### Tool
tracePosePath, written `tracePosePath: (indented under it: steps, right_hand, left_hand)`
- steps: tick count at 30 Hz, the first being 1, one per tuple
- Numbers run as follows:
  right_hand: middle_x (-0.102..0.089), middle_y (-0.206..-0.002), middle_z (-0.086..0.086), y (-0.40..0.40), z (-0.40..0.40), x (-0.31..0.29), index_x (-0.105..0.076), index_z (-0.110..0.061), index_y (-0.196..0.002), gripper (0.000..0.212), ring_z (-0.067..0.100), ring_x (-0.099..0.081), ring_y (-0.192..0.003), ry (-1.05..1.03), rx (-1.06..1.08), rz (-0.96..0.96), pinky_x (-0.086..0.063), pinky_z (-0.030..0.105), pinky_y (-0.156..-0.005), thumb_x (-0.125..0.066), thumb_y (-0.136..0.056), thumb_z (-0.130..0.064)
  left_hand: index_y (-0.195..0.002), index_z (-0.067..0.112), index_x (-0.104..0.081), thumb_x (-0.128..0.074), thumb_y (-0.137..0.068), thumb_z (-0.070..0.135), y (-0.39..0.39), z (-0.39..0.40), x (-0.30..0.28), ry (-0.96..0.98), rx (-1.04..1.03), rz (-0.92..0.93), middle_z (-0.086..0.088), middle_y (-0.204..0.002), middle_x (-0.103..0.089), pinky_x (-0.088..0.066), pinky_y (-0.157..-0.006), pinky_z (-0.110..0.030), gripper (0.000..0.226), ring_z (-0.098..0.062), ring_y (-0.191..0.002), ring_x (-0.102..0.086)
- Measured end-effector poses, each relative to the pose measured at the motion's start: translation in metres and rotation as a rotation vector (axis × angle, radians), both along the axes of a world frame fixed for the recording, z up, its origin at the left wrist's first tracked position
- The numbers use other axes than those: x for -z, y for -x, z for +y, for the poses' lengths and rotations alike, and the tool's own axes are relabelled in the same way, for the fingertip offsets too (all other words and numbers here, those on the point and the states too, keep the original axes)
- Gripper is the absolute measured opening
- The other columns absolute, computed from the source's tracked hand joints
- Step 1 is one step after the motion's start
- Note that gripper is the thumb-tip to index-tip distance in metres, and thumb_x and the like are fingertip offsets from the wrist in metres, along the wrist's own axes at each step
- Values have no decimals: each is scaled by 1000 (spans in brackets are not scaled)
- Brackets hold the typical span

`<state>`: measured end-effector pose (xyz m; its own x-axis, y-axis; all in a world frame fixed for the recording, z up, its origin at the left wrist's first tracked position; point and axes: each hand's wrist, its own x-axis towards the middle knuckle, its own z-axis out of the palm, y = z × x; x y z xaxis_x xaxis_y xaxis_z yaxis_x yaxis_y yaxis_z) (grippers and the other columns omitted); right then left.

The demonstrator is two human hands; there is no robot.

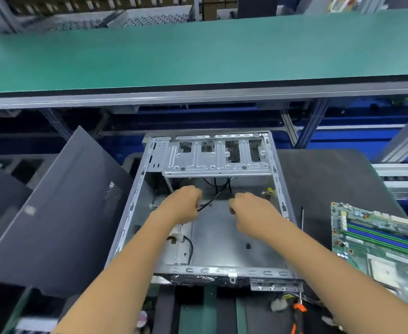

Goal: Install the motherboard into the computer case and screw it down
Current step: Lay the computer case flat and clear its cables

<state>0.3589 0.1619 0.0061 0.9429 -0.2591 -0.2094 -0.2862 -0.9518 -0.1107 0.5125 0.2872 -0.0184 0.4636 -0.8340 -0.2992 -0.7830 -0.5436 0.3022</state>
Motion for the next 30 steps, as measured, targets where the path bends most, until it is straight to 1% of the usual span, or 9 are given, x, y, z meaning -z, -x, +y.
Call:
tracePosePath:
  steps: [3, 8, 13, 15, 18, 21, 24, 27, 30]
  right_hand:
    - [-59, -103, 3, 14, 6, -1, -59, -16, -98, 21, 22, -54, -88, -89, -31, -45, -42, 31, -66, -45, -88, -5]
    - [-53, -85, 6, 20, 3, 0, -56, -8, -97, 15, 25, -54, -73, -65, -65, 212, -41, 32, -60, -42, -92, -7]
    - [-60, -85, 7, 26, 3, 4, -56, -10, -93, 14, 24, -54, -70, 111, -118, 279, -37, 32, -61, -45, -88, -3]
    - [-53, -71, 3, 27, 3, 5, -54, -11, -85, 15, 19, -46, -58, 147, -128, 306, -36, 31, -60, -45, -84, 1]
    - [-55, -76, 5, 27, 3, 5, -56, -8, -88, 13, 23, -49, -63, 98, -135, 324, -40, 32, -60, -45, -85, 1]
    - [-54, -85, 8, 24, 4, -3, -55, -7, -93, 15, 27, -51, -73, -84, -119, 206, -41, 33, -63, -44, -94, -15]
    - [-54, -82, 4, 17, 2, -18, -54, -14, -87, 13, 25, -53, -73, -185, -91, 19, -41, 32, -61, -44, -94, -19]
    - [-57, -78, 3, 14, -6, -34, -51, -18, -83, 9, 23, -53, -68, -277, -35, -117, -42, 32, -58, -48, -91, -16]
    - [-56, -70, -1, 23, -28, -47, -56, -15, -79, 12, 20, -52, -65, -380, 105, -267, -44, 33, -58, -49, -86, -9]
  left_hand:
    - [-90, 21, -59, -52, -80, 11, 16, 9, 3, -293, 135, 256, 4, -97, -55, -51, -61, -32, 15, -18, -70, -58]
    - [-81, 16, -62, -68, -85, 19, 22, 18, 14, -637, 208, 315, 4, -73, -60, -44, -62, -26, 7, -15, -69, -54]
    - [-74, 8, -68, -65, -87, 22, 12, 23, 16, -866, 145, 153, 3, -61, -60, -43, -62, -26, 18, -15, -52, -50]
    - [-67, 10, -62, -63, -87, 20, 13, 23, 21, -905, 125, 124, 2, -61, -61, -46, -66, -28, 23, -16, -52, -52]
    - [-78, 8, -67, -71, -82, 17, 14, 19, 22, -826, 82, 178, -2, -76, -70, -52, -68, -33, 11, -17, -54, -59]
    - [-85, 11, -71, -74, -80, 18, 12, 9, 14, -611, 73, 241, -7, -89, -72, -55, -69, -36, 9, -20, -63, -62]
    - [-72, 12, -64, -66, -85, 20, 21, -16, -5, -269, 93, 215, -5, -78, -70, -54, -62, -30, 16, -15, -58, -62]
    - [-52, 15, -49, -52, -75, -1, 38, -48, -30, 38, 90, 190, -2, -56, -56, -42, -51, -26, 28, -17, -52, -51]
    - [-56, 11, -55, -47, -70, -6, 54, -73, -47, 208, 57, 218, -5, -56, -57, -40, -50, -30, 23, -17, -52, -49]
